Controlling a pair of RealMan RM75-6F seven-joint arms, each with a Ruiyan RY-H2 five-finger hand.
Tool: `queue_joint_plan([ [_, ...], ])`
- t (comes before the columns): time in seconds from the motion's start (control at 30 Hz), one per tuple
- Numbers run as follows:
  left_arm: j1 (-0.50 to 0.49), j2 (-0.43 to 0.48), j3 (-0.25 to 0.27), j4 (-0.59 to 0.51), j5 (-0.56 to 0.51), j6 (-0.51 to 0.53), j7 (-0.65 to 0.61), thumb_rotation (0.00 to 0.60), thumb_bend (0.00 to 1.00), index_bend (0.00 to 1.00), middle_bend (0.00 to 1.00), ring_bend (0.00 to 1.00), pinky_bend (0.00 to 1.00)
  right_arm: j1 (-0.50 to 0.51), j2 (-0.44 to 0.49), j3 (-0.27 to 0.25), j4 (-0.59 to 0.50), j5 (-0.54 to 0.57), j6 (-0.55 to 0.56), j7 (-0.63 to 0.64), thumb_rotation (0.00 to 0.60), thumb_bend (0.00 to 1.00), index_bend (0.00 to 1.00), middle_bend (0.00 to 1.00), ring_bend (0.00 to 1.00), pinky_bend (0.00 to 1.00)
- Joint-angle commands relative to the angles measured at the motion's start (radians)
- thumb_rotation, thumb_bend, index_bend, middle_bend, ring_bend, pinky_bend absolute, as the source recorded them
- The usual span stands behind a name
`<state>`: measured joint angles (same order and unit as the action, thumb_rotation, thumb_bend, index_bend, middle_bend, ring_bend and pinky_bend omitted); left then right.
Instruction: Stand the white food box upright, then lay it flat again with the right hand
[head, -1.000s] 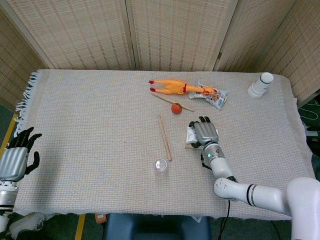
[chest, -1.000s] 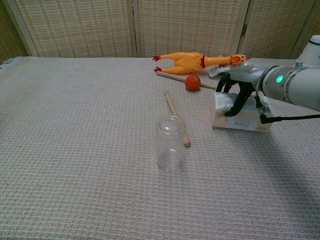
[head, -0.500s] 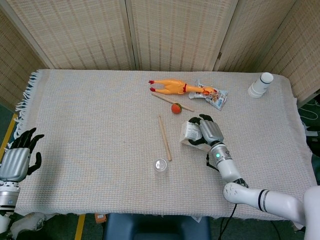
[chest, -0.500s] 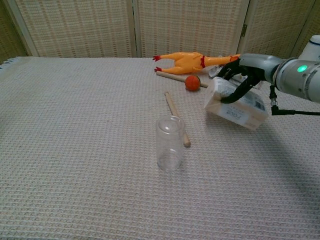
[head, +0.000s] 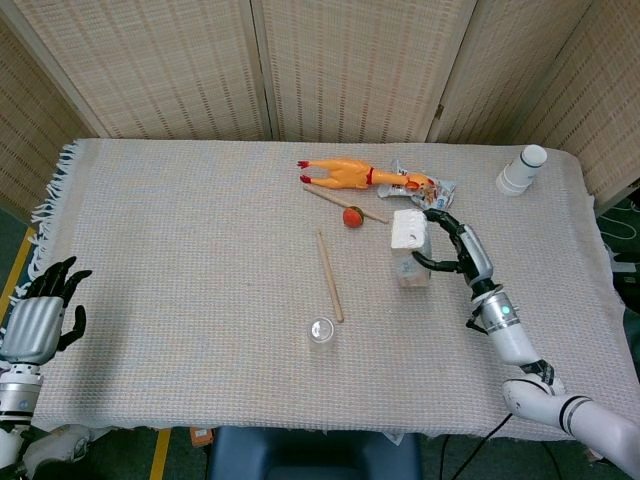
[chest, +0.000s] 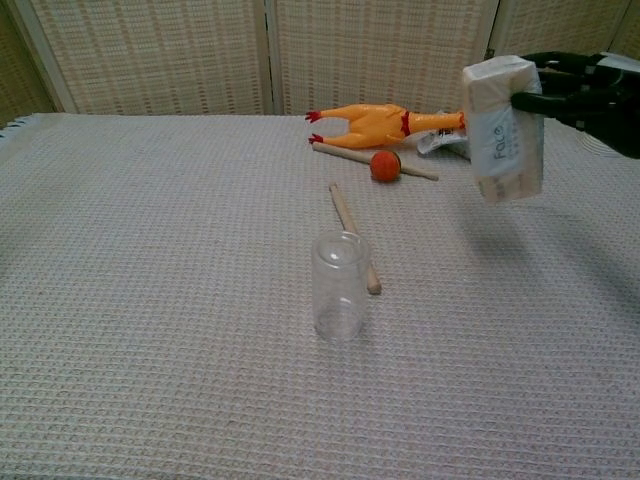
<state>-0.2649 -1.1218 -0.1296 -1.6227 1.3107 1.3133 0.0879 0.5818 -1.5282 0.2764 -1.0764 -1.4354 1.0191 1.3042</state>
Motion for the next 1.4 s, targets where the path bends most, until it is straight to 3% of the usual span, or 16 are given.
queue_joint_plan([
  [0.03,-0.001,-0.001,0.0,0.001,-0.002,-0.003,0.001,0.6,0.63,0.19,0.0,0.0,0.14,-0.064,-0.17,-0.049,0.426,-0.178,0.189,0.284,0.6,0.21,0.39,0.39,0.19,0.0],
  [0.27,-0.003,-0.003,-0.004,0.01,-0.018,-0.01,0.001,0.6,0.63,0.19,0.0,0.0,0.15,-0.029,-0.292,-0.07,0.638,-0.146,0.195,0.389,0.6,0.22,0.39,0.39,0.19,0.0],
  [0.57,-0.005,-0.006,-0.009,0.028,-0.036,-0.022,-0.01,0.6,0.63,0.19,0.0,0.0,0.15,0.042,-0.399,-0.104,0.805,-0.134,0.134,0.447,0.6,0.23,0.39,0.39,0.19,0.0],
  [0.77,-0.006,-0.007,-0.01,0.034,-0.042,-0.028,-0.01,0.6,0.63,0.19,0.0,0.0,0.16,0.066,-0.412,-0.144,0.839,-0.144,0.092,0.464,0.6,0.23,0.39,0.39,0.19,0.0],
  [1.4,-0.005,-0.004,-0.008,0.028,-0.034,-0.022,-0.007,0.6,0.63,0.19,0.0,0.0,0.17,0.013,-0.378,-0.255,0.835,-0.183,0.13,0.478,0.6,0.24,0.39,0.39,0.19,0.0],
])
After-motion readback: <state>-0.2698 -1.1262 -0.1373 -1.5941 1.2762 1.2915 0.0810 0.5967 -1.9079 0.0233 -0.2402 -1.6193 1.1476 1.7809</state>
